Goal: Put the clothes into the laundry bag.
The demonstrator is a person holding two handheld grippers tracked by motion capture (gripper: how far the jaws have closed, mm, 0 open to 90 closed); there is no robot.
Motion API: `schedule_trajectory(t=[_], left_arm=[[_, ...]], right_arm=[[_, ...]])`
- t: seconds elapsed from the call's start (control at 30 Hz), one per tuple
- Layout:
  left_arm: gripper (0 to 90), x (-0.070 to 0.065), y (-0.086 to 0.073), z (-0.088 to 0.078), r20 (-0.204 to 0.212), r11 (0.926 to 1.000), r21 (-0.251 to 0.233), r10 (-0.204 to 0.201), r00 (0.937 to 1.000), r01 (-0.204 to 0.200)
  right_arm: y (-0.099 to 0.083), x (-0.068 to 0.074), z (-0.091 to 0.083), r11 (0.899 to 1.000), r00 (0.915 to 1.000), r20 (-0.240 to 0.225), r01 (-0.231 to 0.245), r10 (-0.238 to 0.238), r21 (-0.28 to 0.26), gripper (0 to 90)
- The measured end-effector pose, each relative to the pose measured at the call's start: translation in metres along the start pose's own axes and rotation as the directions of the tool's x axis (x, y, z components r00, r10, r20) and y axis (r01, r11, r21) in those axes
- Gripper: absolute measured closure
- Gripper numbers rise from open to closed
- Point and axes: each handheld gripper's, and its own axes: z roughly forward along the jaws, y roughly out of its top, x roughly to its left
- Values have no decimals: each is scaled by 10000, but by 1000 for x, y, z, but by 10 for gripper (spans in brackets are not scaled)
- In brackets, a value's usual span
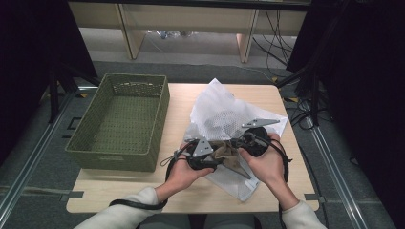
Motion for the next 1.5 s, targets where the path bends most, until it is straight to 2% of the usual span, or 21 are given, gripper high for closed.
schedule_trajectory(t=[0.23,0.3,0.33,0.43,0.47,0.53,0.57,0.6,0.67,0.8,0.83,0.87,0.9,0.97,1.03,1.1,1.13,1.2,1.37,1.43,1.5], left_arm=[[446,-1,-13,-21,-184,9997,106,-215,9996,216],[442,0,-13,-22,-194,9998,53,-192,9996,193],[442,0,-13,-22,-166,9996,47,-292,9994,293],[454,-4,-13,-16,-94,9997,130,-200,9998,202],[471,-5,-12,-13,-29,9996,266,52,10000,-51],[528,-6,-11,-6,-52,9994,267,231,9997,-229],[579,-8,-11,-2,-79,9998,183,64,9999,-62],[623,-6,-9,2,-82,9997,156,190,9998,-189],[713,-5,-8,10,-234,9999,52,-113,9997,114],[819,-5,-2,21,-260,9999,80,-133,9996,135],[834,-5,0,23,-341,9998,-15,-175,9993,174],[844,-6,1,25,-316,9989,-238,-401,9987,393],[850,-5,3,25,-421,9991,-303,-314,9986,301],[857,-4,8,24,-462,9972,-657,-380,9982,349],[859,-3,15,21,-509,9920,-1079,-707,9962,649],[861,-1,23,17,-556,9886,-1386,-671,9962,588],[861,-1,28,15,-581,9868,-1521,-643,9962,548],[862,0,38,9,-629,9798,-1916,-702,9955,570],[862,-3,55,1,-800,9647,-2587,-714,9942,484],[861,-4,59,1,-1075,9642,-2639,-583,9925,280],[860,-3,59,5,-1201,9693,-2460,-385,9920,79]], right_arm=[[2,3,0,9999,9999,-40,138,-138,-32,898],[2,3,1,9998,9998,4,189,-189,-82,898],[1,5,0,10000,10000,68,-42,42,-87,897],[2,5,1,9998,9999,-27,170,-170,-102,897],[2,4,2,9989,9991,-46,420,-421,-211,898],[1,6,4,9990,9991,-100,402,-404,-204,898],[1,6,4,9987,9988,-51,482,-483,-158,897],[1,8,5,9994,9993,-192,305,-308,-153,897],[1,9,4,9991,9991,-115,413,-414,-65,898],[0,10,7,9983,9982,-150,580,-580,-12,898],[0,13,7,9997,9996,-195,205,-202,158,898],[0,11,8,9987,9985,-223,505,-507,-66,898],[1,11,7,9980,9978,-233,612,-616,-156,898],[2,15,2,9991,9989,-297,364,-371,-209,898],[5,18,-5,9979,9988,-217,433,-444,-479,898],[11,20,-13,9940,9974,-212,665,-686,-869,899],[13,24,-17,9930,9983,-243,497,-526,-1072,899],[18,27,-26,9864,9960,-272,809,-856,-1431,899],[24,35,-46,9697,9938,-323,963,-1062,-2246,899],[25,37,-52,9639,9947,-382,829,-956,-2530,899],[26,38,-57,9608,9952,-342,789,-912,-2660,899]])
